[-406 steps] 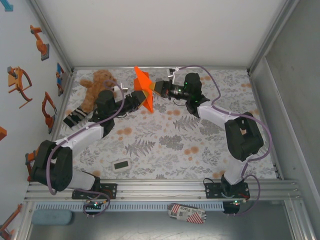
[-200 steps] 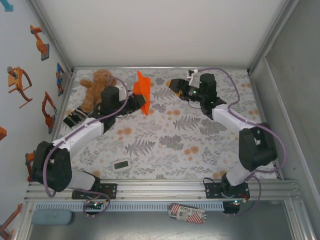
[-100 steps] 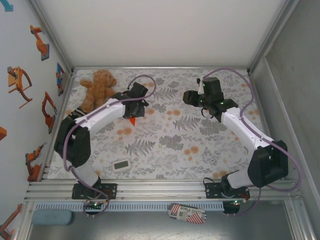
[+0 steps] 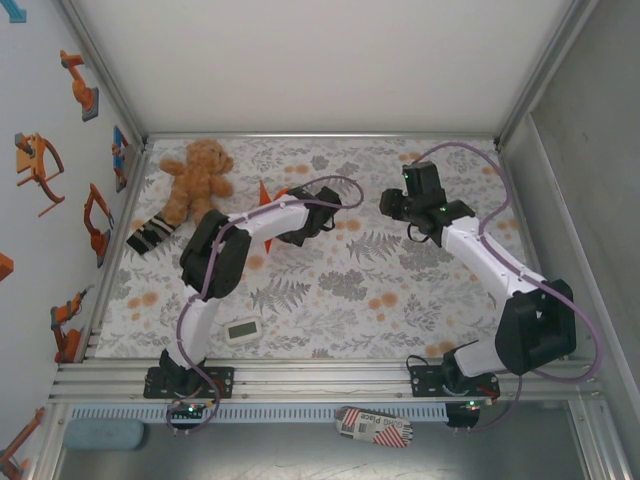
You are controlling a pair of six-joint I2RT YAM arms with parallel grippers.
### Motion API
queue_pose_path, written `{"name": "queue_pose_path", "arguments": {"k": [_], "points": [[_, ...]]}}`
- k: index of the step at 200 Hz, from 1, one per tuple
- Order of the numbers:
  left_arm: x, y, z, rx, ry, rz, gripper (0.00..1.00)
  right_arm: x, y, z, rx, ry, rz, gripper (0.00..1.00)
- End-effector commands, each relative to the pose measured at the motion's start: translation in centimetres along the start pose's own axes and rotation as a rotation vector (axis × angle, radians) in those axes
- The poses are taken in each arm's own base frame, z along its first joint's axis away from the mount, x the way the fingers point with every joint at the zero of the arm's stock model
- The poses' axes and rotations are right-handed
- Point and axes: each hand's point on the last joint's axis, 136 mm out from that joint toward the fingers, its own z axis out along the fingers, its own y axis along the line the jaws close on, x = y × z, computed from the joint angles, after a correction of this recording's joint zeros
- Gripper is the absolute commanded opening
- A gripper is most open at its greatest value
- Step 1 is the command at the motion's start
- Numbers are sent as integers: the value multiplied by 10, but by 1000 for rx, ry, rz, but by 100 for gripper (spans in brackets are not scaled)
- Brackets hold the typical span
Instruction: Fold a paper plane with a square sheet of paper (pick it up from the middle)
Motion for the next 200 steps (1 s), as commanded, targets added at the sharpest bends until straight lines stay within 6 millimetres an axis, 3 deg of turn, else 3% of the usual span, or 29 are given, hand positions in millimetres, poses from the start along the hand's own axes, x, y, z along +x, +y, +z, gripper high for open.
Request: {"name": "queue_pose_path", "arguments": {"k": [1, 51, 96, 134, 162, 200], "points": [[0, 1, 0, -75, 2, 78, 9, -4, -21, -9, 73, -52, 90, 46], [-2, -28, 8, -48, 16, 93, 13, -2, -29, -12, 74, -63, 141, 46], [-4, -50, 3, 50, 6, 63, 20, 4, -27, -6, 64, -42, 165, 45], [-8, -57, -10, 132, 0, 5, 25, 6, -26, -5, 55, -32, 193, 45], [-10, -66, -32, 250, -6, -57, 30, 5, -27, -6, 56, -38, 198, 45], [-8, -92, -94, 604, -33, -155, 38, 5, -24, -6, 36, -40, 198, 46]]}}
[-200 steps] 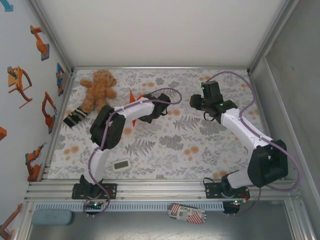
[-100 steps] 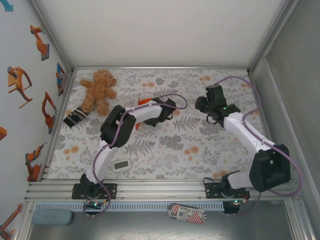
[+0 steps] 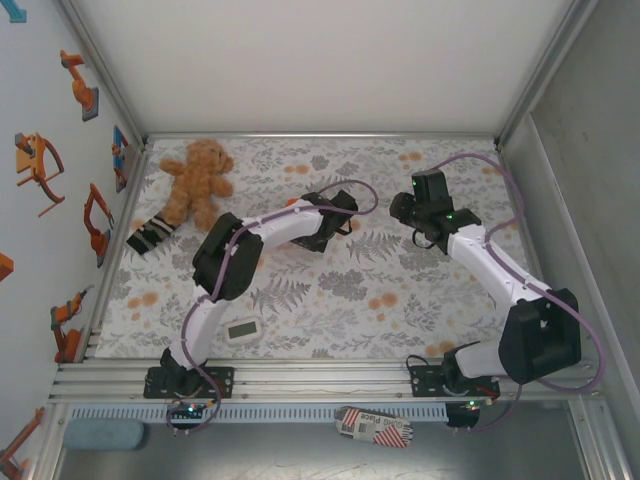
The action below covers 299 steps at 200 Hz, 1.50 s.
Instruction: Fold a paper plane with a square sheet of paper (pick it up from the middle)
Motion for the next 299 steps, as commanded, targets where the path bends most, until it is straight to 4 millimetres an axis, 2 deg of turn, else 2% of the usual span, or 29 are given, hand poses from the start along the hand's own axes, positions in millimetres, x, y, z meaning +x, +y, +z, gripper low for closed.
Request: {"name": "queue_pose_path", "arguments": {"k": [1, 18, 31, 44, 63, 100, 120, 146, 163, 182, 222, 249, 299], "points": [[0, -38, -50, 317, -30, -93, 38, -1, -1, -1, -15, -13, 28, 46], [2, -50, -73, 491, -62, -144, 42, 1, 3, 1, -39, -5, 31, 46], [0, -42, -86, 555, -92, -194, 44, 2, 6, 4, -58, 3, 34, 46], [0, -24, -89, 569, -98, -265, 46, 4, 10, 6, -77, 13, 35, 46], [3, 3, -76, 604, -78, -386, 52, 8, 14, 11, -98, 34, 35, 46], [14, 53, -29, 599, -2, -599, 60, 15, 19, 18, -125, 71, 38, 46], [11, 69, -11, 614, 26, -692, 61, 19, 16, 20, -112, 85, 41, 47], [0, 73, 3, 635, 37, -732, 61, 18, 17, 20, -111, 88, 38, 47], [-5, 67, 10, 658, 52, -739, 61, 18, 18, 20, -114, 92, 35, 48], [-4, 65, 17, 651, 69, -743, 61, 18, 20, 19, -122, 105, 27, 48], [-2, 72, 31, 599, 69, -758, 61, 22, 22, 22, -128, 126, 18, 47], [2, 64, 40, 612, 104, -756, 61, 25, 30, 26, -176, 137, 48, 48], [19, 42, 43, 643, 170, -758, 46, 55, 58, 44, -353, 275, 192, 47]]}}
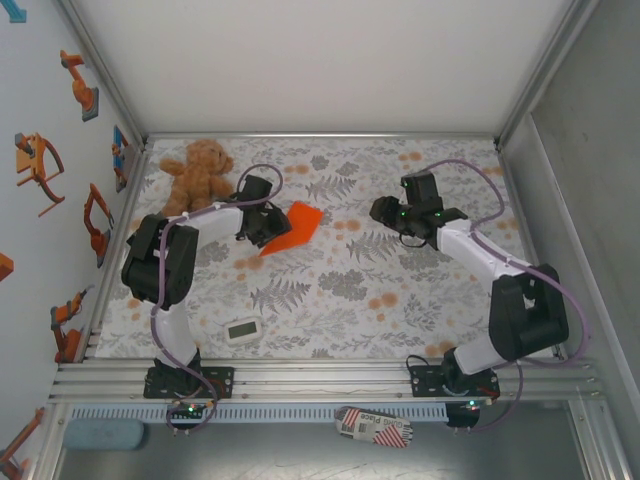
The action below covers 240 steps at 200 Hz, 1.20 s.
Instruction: Fold a paper plane with a square sheet of paper (pick it up from the middle)
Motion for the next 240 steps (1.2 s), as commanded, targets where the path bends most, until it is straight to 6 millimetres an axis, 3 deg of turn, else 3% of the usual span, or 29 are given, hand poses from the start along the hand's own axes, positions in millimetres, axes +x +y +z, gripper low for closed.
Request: {"name": "queue_pose_path", "arguments": {"k": [1, 49, 93, 181, 240], "points": [[18, -1, 9, 1, 52, -16, 46, 14, 13, 15, -119, 66, 107, 47], [50, -15, 14, -30, 79, -10, 38, 57, 31, 44, -178, 202, 189, 44], [62, -19, 20, -37, 96, -14, 30, 90, 41, 70, -165, 295, 198, 43], [64, -11, 22, -69, 100, -6, 24, 111, 47, 100, -171, 365, 239, 37], [63, -10, 21, -74, 99, -3, 23, 118, 53, 109, -239, 386, 288, 32]]}}
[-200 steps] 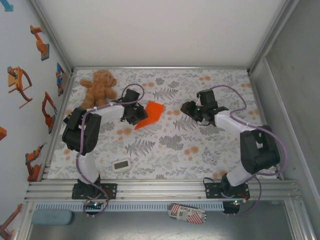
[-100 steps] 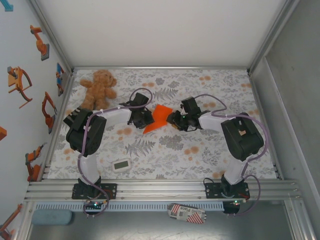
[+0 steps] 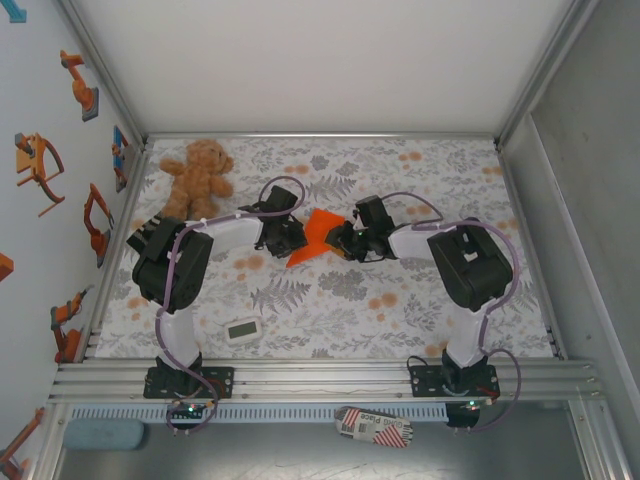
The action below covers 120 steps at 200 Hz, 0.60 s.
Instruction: Fold a paper plane with a square sheet of paper (pick it up from the middle)
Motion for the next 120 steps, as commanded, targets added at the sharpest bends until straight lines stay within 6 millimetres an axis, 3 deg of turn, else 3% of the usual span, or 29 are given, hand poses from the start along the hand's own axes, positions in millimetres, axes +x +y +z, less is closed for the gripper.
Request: {"name": "queue_pose_path", "arguments": {"k": [1, 47, 120], "points": [[10, 23, 9, -79, 35, -23, 23, 1, 11, 4, -54, 11, 12, 32], [10, 22, 8, -76, 33, -22, 23, -1, 17, 1, -87, -8, 7, 31], [6, 17, 0, -59, 20, -15, 23, -5, 20, 9, -136, -17, 35, 18]]}}
